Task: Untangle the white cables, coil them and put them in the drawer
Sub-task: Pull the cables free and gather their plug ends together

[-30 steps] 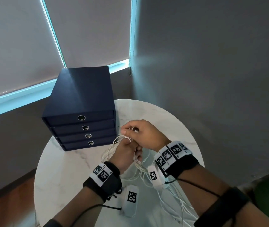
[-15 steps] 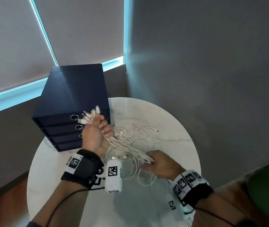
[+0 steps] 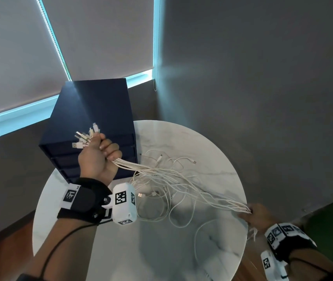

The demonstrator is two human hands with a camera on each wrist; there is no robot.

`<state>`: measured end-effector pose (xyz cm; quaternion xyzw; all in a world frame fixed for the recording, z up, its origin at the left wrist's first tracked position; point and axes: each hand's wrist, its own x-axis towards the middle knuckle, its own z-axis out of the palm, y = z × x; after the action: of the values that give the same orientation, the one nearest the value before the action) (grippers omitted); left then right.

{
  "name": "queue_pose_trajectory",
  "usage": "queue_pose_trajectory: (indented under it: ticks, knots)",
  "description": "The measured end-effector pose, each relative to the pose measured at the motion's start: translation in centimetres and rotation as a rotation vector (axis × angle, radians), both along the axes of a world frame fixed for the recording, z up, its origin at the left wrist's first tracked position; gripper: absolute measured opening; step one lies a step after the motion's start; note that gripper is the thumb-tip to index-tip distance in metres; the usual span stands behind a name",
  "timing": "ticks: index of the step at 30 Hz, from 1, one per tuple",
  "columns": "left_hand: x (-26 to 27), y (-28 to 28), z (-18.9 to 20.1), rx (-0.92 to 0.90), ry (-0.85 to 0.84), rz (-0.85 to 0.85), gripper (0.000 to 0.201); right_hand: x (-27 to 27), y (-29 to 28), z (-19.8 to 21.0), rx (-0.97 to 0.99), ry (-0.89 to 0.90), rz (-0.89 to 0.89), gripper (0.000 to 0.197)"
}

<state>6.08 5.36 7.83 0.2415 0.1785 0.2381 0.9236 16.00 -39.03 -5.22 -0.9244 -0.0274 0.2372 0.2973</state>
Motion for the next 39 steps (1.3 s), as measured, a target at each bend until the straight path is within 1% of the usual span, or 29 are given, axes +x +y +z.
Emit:
queue_pose_trajectory:
  ticks: [2,3,6,9,11,12,13,14,15,17,19,20,22,23,24,25,27,28,29,30,31,32,33,35,37,39]
  knots:
    - [0.0,-0.6,-0.2,0.016,0.029,-0.016,0.035,0.3,0.2,0.1,-0.079,-0.009,-0.024,0.033]
    - [0.0,-0.8,-0.2,0.02,0.044,-0.02,0.035,0.5,0.1,0.0,-0.169,-0.012,-0.018,0.035]
    - [-0.1,-1.0,-0.7,0.032,0.084,-0.033,0.034,1.7,-1.1,0.1,-0.531,-0.049,-0.006,0.043]
    - [-0.3,-1.3,-1.5,0.051,0.137,-0.083,0.034,2.6,-3.0,1.8,-0.727,-0.164,-0.107,0.032]
    - [-0.5,-2.0,-2.5,0.076,0.2,-0.163,0.032,3.1,-4.2,3.5,-0.764,-0.29,-0.242,0.036]
    - [-0.6,-2.6,-3.0,0.097,0.237,-0.225,0.03,3.5,-4.9,3.9,-0.747,-0.349,-0.311,0.04]
    - [-0.8,-3.2,-3.5,0.129,0.273,-0.294,0.03,3.8,-5.5,4.0,-0.716,-0.381,-0.384,0.045]
    - [-0.9,-3.9,-3.9,0.171,0.308,-0.355,0.03,4.1,-6.0,4.1,-0.697,-0.388,-0.414,0.047]
    - [-1.1,-4.6,-4.3,0.217,0.34,-0.4,0.031,4.0,-6.0,4.2,-0.692,-0.374,-0.411,0.045]
    - [-1.2,-5.7,-4.9,0.281,0.381,-0.447,0.034,3.3,-5.8,3.4,-0.708,-0.291,-0.34,0.032]
    - [-1.1,-6.2,-5.2,0.294,0.401,-0.452,0.035,2.3,-5.8,1.6,-0.72,-0.155,-0.203,0.02]
    - [-1.1,-6.2,-5.4,0.292,0.406,-0.444,0.035,2.1,-6.0,0.1,-0.687,-0.065,-0.112,0.024]
    - [-1.0,-6.1,-5.7,0.292,0.419,-0.419,0.034,3.1,-7.2,-5.3,-0.617,0.146,0.051,0.05]
    - [-0.9,-6.1,-5.8,0.299,0.427,-0.406,0.034,3.0,-6.5,-6.7,-0.637,0.202,0.133,0.058]
    - [-0.8,-6.2,-6.0,0.31,0.438,-0.395,0.034,2.4,-5.0,-6.2,-0.672,0.219,0.222,0.056]
    - [-0.8,-6.3,-6.1,0.322,0.449,-0.385,0.034,1.5,-2.8,-4.2,-0.673,0.164,0.287,0.052]
    - [-0.6,-6.6,-6.5,0.322,0.465,-0.368,0.034,1.3,0.1,-2.1,-0.695,0.083,0.298,0.037]
    - [-0.6,-6.7,-6.7,0.315,0.471,-0.363,0.034,1.6,1.8,-0.8,-0.685,-0.023,0.272,0.031]
    - [-0.5,-6.9,-6.8,0.308,0.476,-0.361,0.034,2.3,2.7,-0.3,-0.612,-0.194,0.24,0.033]
    - [-0.4,-7.0,-6.9,0.301,0.479,-0.362,0.033,2.9,4.1,0.5,-0.563,-0.31,0.163,0.034]
    - [-0.4,-7.2,-7.0,0.295,0.48,-0.363,0.033,3.3,5.3,0.5,-0.487,-0.327,0.058,0.031]
    - [-0.3,-7.4,-7.1,0.291,0.48,-0.363,0.033,3.6,6.6,0.6,-0.4,-0.241,-0.019,0.027]
    - [-0.3,-7.6,-7.2,0.288,0.48,-0.362,0.033,3.5,8.2,0.8,-0.28,-0.119,-0.044,0.024]
    - [-0.2,-7.8,-7.4,0.286,0.486,-0.357,0.034,3.5,11.1,0.7,0.023,0.037,-0.09,0.023]
    - [-0.2,-8.1,-7.6,0.287,0.49,-0.35,0.034,2.9,13.3,0.6,0.295,0.202,-0.228,0.023]
    - [-0.2,-8.3,-7.6,0.291,0.493,-0.333,0.034,2.5,15.2,0.8,0.448,0.29,-0.328,0.02]
